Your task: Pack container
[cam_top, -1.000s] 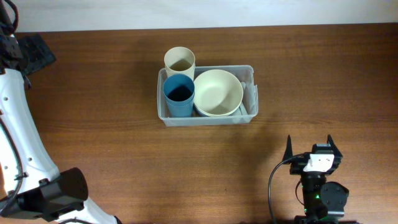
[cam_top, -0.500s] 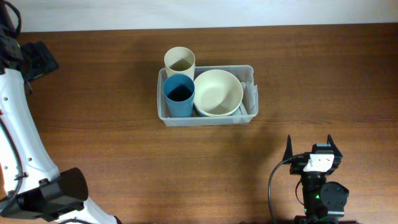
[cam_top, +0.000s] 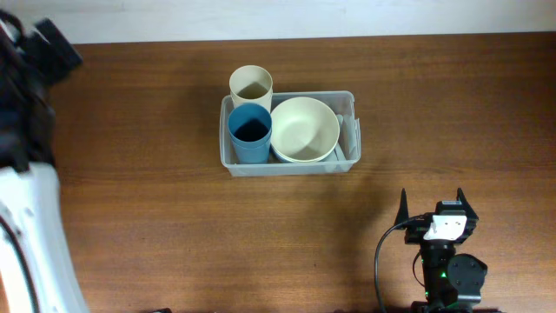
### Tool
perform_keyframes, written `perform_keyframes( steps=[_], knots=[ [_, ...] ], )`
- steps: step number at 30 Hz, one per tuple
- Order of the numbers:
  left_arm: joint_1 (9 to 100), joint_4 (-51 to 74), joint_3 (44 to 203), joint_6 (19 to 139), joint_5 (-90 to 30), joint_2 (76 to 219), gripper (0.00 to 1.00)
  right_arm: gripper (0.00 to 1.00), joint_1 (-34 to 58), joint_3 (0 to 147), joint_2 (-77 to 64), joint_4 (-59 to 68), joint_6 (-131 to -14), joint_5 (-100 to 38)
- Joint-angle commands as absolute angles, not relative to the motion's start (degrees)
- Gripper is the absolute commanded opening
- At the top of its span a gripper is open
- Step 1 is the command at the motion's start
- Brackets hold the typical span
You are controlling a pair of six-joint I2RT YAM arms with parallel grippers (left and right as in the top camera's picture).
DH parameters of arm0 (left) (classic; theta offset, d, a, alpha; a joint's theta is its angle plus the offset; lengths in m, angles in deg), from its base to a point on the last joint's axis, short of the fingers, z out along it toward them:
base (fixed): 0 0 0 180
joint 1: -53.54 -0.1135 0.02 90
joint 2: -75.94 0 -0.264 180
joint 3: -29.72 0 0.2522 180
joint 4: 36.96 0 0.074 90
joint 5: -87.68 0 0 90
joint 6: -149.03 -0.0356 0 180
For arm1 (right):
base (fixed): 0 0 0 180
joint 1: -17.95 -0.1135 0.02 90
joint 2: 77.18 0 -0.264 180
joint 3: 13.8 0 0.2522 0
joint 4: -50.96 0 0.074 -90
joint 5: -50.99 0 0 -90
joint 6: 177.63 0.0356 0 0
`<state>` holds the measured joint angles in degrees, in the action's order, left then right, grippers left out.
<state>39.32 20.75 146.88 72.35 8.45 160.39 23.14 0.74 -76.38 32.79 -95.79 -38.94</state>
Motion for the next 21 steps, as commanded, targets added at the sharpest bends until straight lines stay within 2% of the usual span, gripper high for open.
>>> perform_keyframes(
  steps=[1, 7, 16, 21],
  knots=[
    [42.7, 8.8, 126.4, 72.8, 7.7, 150.6, 1.0, 0.99, 22.8, 0.3, -77.0, 32.7, -96.0, -38.6],
    [49.1, -13.0, 96.3, 72.7, 7.8, 132.7, 1.0, 0.99, 22.8, 0.3, -77.0, 32.7, -96.0, -38.6],
    [50.1, -30.9, 67.3, 72.7, 7.8, 112.8, 1.0, 0.99, 22.8, 0.3, -77.0, 32.7, -96.0, -38.6],
    [50.1, -35.8, 58.6, 72.7, 7.9, 104.3, 1.0, 0.99, 22.8, 0.3, -77.0, 32.7, -96.0, -38.6]
  ],
)
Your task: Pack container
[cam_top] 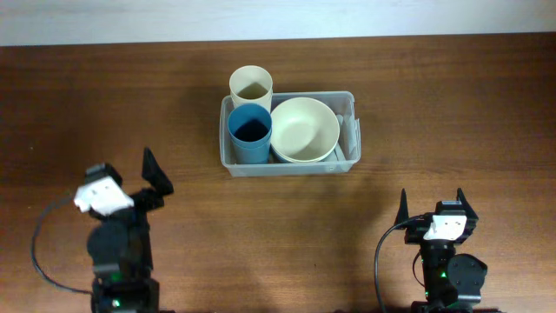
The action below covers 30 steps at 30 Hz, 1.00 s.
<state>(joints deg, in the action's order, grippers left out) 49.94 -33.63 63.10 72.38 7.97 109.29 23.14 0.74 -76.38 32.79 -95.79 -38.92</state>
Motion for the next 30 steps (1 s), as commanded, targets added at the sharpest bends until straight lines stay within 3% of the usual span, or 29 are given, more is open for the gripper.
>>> perform_keyframes(
  steps=[1, 11, 18, 30],
  knots=[
    [50.1, -36.2, 57.5, 72.7, 8.0, 103.0, 1.0, 0.99, 22.8, 0.3, -77.0, 32.7, -96.0, -38.6],
    [50.1, -36.5, 49.3, 70.6, 7.9, 91.3, 1.0, 0.99, 22.8, 0.3, -77.0, 32.7, -96.0, -38.6],
    [50.1, -36.4, 46.6, 52.9, 0.8, 86.1, 1.0, 0.99, 22.8, 0.3, -77.0, 32.7, -96.0, -38.6],
    [50.1, -26.0, 44.0, 52.9, 0.4, 77.6, 1.0, 0.99, 22.8, 0.3, -77.0, 32.7, -96.0, -38.6]
  ],
)
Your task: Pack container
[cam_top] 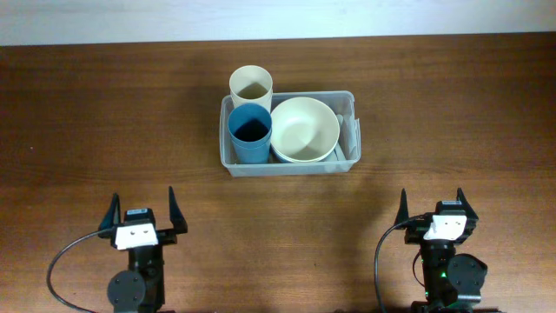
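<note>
A clear plastic container sits at the table's back middle. Inside it stand a blue cup at the left and a cream bowl at the right. A cream cup stands just behind the container's back left corner, touching or overlapping its rim. My left gripper rests open near the front left edge, fingers pointing toward the container, nothing between them. At the front right my right gripper is likewise open and empty.
The brown wooden table runs wide on both sides of the container. A pale wall strip lines the far edge. Black cables loop beside each arm base at the front.
The left gripper has moved from a tilted pose at the left to a straight resting pose near the front edge. The container, cups, bowl and right arm are unchanged.
At first the left arm was raised close to the camera at the far left edge. Then it stood lower over the table's left side, turned at an angle. Now it rests straight at the front left. The container's contents stayed the same throughout.
</note>
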### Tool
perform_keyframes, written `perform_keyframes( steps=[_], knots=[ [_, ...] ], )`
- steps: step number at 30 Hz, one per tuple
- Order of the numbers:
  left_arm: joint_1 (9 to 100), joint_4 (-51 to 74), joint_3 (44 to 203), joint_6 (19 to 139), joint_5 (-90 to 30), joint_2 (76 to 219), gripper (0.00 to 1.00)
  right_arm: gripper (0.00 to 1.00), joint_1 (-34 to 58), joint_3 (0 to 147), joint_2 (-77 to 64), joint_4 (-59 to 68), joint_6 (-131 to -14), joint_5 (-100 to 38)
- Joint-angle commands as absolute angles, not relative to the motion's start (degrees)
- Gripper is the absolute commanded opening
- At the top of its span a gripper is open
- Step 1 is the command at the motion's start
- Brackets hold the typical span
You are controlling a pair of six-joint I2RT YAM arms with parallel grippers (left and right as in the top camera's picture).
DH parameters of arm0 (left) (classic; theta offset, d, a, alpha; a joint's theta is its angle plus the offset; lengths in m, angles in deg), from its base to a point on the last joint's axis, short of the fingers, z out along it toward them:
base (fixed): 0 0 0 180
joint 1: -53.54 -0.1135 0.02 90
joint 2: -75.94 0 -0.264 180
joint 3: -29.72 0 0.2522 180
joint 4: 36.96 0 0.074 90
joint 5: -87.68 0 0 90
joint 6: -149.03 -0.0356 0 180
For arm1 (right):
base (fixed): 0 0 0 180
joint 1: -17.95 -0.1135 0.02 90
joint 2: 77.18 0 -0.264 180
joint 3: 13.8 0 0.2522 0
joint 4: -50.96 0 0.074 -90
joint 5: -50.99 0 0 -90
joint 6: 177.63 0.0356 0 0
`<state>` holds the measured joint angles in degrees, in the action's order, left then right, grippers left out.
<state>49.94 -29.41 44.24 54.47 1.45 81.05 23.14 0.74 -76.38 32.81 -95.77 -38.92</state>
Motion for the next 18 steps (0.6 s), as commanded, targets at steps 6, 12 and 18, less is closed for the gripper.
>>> perform_keyframes(
  steps=[6, 12, 18],
  knots=[
    [50.2, -18.5, 44.0, 52.9, 0.0, 76.2, 1.0, 0.99, 22.8, 0.3, -77.0, 32.7, -96.0, -38.6],
    [50.1, -18.4, 44.0, 52.7, -1.3, 76.2, 1.0, 0.99, 22.8, 0.3, -77.0, 32.7, -96.0, -38.6],
    [50.1, -18.4, 44.0, 52.7, -2.5, 76.3, 1.0, 0.99, 22.8, 0.3, -77.0, 32.7, -96.0, -38.6]
  ],
)
